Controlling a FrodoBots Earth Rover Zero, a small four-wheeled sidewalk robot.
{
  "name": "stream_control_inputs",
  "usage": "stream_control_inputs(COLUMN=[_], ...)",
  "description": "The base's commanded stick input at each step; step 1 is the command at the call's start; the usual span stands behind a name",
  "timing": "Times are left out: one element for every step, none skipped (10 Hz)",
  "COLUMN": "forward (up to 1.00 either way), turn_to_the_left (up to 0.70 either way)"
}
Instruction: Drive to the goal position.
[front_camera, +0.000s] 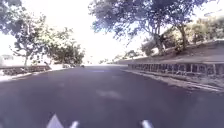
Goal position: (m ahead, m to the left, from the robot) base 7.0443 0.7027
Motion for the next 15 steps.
stream_control_inputs(forward=[0.70,0.70,0.70,0.70,0.70,0.70,0.70,0.70,0.70,0.70,0.70,0.70,0.70,0.70,0.70], turn_to_the_left=[-0.35,-0.35,0.00,0.00,0.00,0.00,0.00,0.00,0.00,0.00,0.00,0.00,0.00,0.00,0.00])
